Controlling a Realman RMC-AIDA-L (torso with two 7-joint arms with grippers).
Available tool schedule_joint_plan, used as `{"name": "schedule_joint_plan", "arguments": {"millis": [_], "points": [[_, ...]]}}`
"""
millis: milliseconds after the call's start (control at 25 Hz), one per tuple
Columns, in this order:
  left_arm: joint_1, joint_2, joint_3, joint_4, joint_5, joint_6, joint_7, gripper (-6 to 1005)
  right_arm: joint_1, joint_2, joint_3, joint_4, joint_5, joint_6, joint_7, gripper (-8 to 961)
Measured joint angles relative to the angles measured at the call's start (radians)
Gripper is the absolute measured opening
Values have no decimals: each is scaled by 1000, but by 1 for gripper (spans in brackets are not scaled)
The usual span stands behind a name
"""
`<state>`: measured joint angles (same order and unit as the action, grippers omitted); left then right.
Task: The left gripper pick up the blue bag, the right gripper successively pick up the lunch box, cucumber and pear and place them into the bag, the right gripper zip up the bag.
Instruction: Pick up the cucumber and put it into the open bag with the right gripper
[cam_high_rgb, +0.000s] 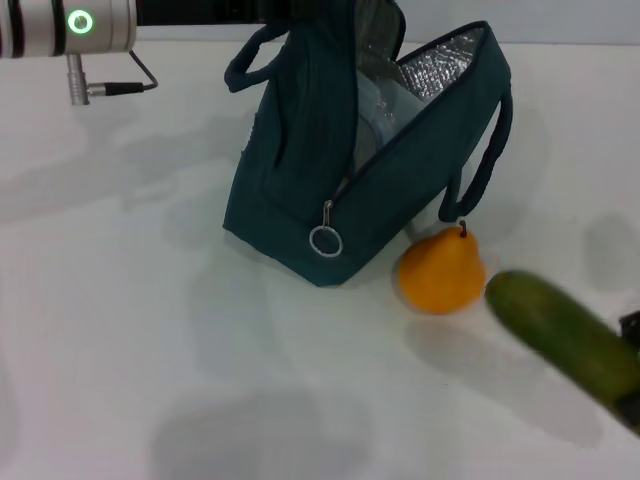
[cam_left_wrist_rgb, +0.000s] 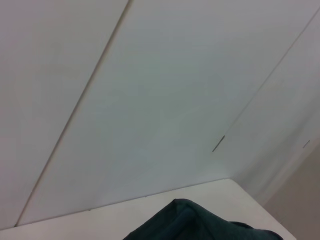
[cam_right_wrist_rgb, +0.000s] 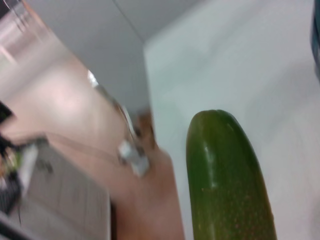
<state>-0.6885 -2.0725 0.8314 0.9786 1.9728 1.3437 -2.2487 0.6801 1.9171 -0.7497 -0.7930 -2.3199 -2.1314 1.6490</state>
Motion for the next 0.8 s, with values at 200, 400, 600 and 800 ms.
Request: {"name": "schedule_joint_plan", "arguments": {"millis": [200, 400, 600, 800], "points": [[3, 0, 4, 0, 1, 1, 10, 72, -82, -68, 61, 85, 227, -15, -72, 640], [0, -2, 4, 4, -4, 22, -2, 72, -147, -70, 83, 77, 416, -7, -119, 640], [-10, 2, 4, 4, -29, 72, -45, 72, -167, -11, 157, 65, 491, 40, -214, 640], [-7, 4, 4, 1, -64, 103, -58, 72, -168, 54, 202, 60, 582, 85, -382, 640]]}}
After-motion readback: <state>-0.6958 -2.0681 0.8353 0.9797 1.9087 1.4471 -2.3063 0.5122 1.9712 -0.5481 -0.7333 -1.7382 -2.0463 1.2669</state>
